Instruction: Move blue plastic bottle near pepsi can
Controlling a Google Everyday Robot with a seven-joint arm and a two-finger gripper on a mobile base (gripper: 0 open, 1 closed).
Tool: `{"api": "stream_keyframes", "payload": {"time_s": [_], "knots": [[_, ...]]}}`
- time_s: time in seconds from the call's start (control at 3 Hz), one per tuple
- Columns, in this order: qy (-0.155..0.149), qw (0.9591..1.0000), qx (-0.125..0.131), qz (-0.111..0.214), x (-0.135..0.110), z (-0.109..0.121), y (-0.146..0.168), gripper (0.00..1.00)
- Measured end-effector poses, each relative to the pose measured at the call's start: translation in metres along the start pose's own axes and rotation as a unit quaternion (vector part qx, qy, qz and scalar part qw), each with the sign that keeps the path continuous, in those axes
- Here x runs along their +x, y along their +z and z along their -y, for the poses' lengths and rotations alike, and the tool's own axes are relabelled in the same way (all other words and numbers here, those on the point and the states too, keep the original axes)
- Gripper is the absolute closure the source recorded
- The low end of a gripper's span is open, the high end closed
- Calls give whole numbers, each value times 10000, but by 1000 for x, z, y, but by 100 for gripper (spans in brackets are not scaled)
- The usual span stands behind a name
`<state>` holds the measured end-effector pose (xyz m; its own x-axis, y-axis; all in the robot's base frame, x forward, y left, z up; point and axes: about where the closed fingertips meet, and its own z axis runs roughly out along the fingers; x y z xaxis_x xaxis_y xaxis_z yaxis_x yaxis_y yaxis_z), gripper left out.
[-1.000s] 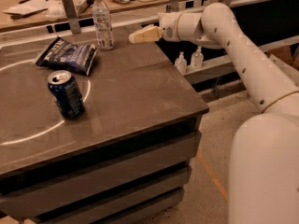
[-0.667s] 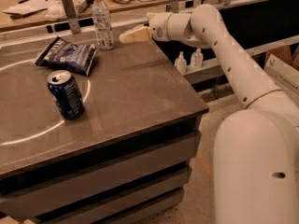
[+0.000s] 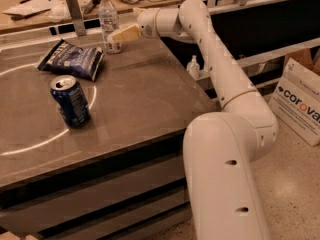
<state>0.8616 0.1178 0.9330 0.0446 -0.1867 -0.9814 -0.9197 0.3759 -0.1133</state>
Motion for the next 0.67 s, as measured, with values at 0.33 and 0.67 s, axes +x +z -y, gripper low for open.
{"api": "stream_keyframes", "payload": {"time_s": [0.33,0.67], "knots": [[-73,9999,-86,-85,-3,-4,25,0],[-143,9996,-198,-170,-6,-11,42,0]]}}
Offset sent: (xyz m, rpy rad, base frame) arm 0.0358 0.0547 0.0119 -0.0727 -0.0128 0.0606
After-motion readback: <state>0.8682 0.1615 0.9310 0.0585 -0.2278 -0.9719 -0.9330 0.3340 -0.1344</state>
